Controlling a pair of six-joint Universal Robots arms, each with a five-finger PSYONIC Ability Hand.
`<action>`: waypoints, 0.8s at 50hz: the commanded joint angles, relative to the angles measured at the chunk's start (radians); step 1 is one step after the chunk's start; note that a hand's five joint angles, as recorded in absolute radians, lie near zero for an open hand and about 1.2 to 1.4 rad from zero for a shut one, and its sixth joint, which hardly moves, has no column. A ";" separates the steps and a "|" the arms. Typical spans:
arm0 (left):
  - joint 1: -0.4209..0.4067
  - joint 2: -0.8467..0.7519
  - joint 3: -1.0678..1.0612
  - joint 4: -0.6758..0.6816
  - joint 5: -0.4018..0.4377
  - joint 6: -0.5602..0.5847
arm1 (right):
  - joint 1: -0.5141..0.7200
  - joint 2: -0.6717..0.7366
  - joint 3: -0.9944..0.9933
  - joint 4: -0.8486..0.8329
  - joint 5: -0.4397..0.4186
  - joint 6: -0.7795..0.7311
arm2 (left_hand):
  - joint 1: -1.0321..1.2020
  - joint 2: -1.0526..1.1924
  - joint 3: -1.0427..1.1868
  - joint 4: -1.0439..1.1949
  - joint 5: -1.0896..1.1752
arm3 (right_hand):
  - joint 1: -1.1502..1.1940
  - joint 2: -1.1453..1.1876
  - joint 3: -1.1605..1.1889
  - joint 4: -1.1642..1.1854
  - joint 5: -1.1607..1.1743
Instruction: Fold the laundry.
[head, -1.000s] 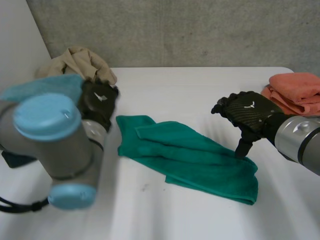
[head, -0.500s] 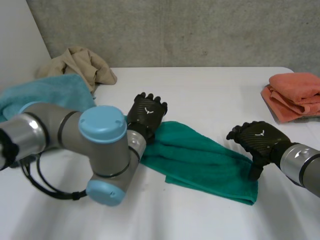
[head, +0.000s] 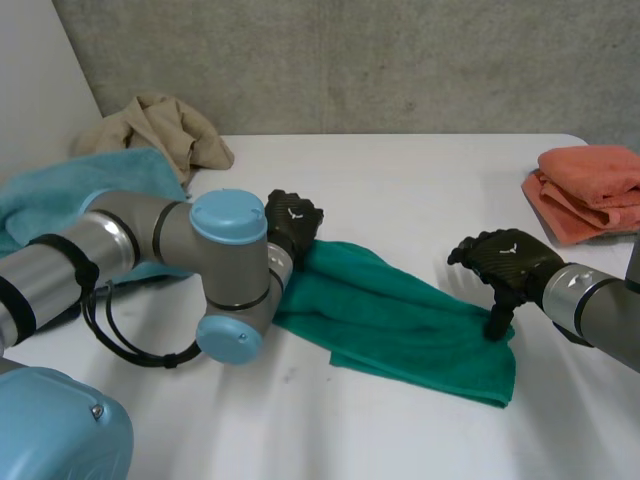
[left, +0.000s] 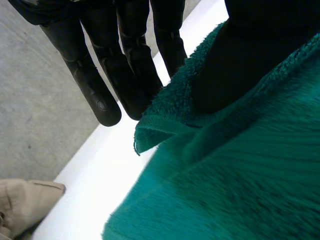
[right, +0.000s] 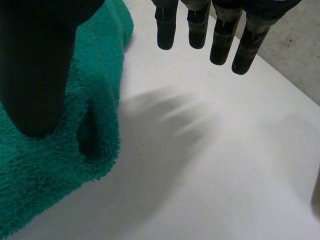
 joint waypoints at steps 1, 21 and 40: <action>-0.018 0.039 0.054 0.029 -0.009 0.093 | -0.006 -0.013 -0.018 -0.007 -0.002 0.007 | 0.274 0.208 0.212 0.202 0.254 | 0.021 -0.001 0.010 -0.011 -0.013; -0.049 0.492 -0.043 0.124 -0.017 0.101 | -0.072 -0.007 -0.233 0.237 -0.110 0.408 | 0.274 0.208 0.212 0.202 0.254 | -0.022 -0.043 -0.033 -0.053 -0.056; -0.040 0.627 -0.081 0.126 -0.015 0.104 | 0.021 0.096 -0.330 0.189 -0.077 0.676 | 0.274 0.208 0.212 0.202 0.254 | -0.022 -0.043 -0.033 -0.053 -0.056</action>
